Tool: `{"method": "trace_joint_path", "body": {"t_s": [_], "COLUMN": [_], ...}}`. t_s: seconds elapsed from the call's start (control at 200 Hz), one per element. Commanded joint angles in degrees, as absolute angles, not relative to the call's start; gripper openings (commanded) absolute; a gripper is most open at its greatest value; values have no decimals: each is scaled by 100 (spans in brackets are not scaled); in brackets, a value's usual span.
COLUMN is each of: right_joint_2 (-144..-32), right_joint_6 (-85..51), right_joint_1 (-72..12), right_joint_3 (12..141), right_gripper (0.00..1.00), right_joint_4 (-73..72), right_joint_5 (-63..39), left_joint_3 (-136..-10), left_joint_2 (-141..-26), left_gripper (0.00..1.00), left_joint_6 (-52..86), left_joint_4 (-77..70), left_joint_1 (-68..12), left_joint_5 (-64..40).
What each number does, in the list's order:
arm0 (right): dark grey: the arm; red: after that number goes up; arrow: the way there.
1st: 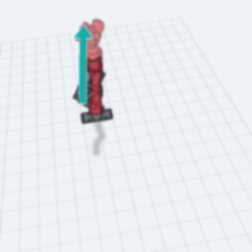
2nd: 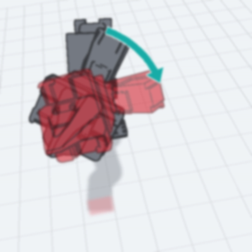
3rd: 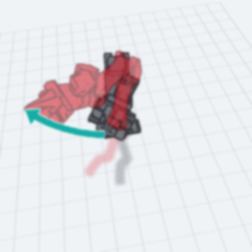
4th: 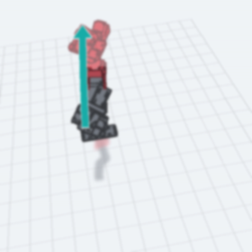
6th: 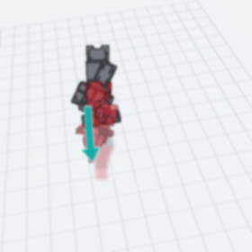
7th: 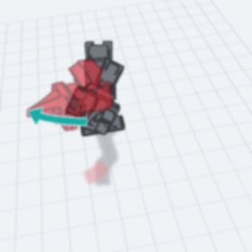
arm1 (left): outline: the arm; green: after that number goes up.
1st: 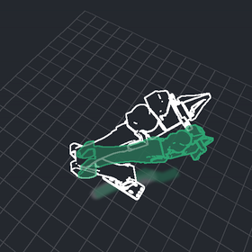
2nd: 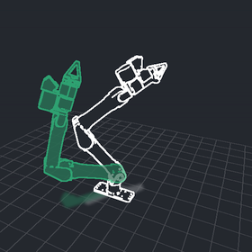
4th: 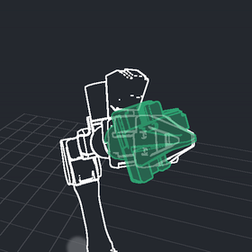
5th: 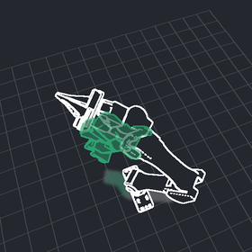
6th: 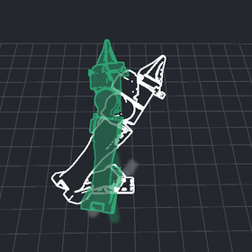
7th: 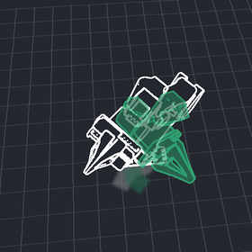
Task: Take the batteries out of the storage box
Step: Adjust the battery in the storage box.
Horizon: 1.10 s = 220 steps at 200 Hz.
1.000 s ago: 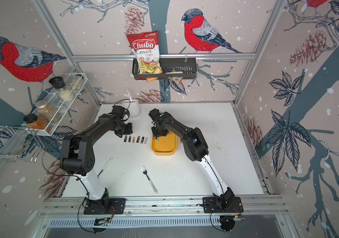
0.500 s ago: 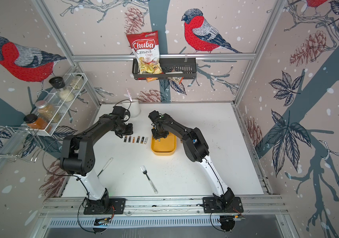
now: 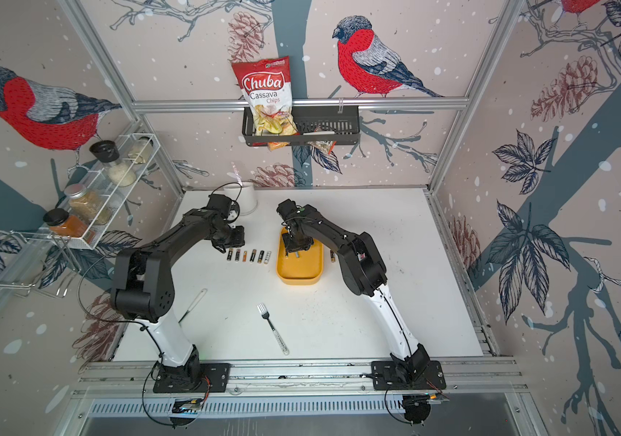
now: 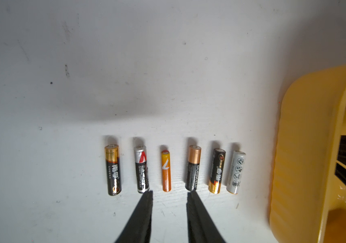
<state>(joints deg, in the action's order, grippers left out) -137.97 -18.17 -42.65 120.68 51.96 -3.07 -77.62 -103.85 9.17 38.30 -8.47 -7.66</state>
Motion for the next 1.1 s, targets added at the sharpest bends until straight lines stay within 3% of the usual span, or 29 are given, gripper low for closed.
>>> {"method": "trace_joint_path", "body": {"t_s": [0.0,0.815,1.096], "right_joint_2": [-13615,-11858,-11961], "right_joint_6": [-1868,-2147,-2133], "right_joint_1": [-4220,-3661,-3698], "right_joint_3": [11996,10728,10526], "right_gripper": [19,20,19], "right_joint_4": [5261,5136,4913], "right_joint_5": [-386,-316,-472], "left_joint_3": [-7779,-7820,-7790], "left_joint_2": [-10350,-10364,-10378], "left_gripper": [33,33,32], "left_joint_6": [967,976,994], "left_joint_4": [3858,3816,3795], "left_joint_1": [-855,-887,-905], "left_joint_5": [-752,-771,-786]}}
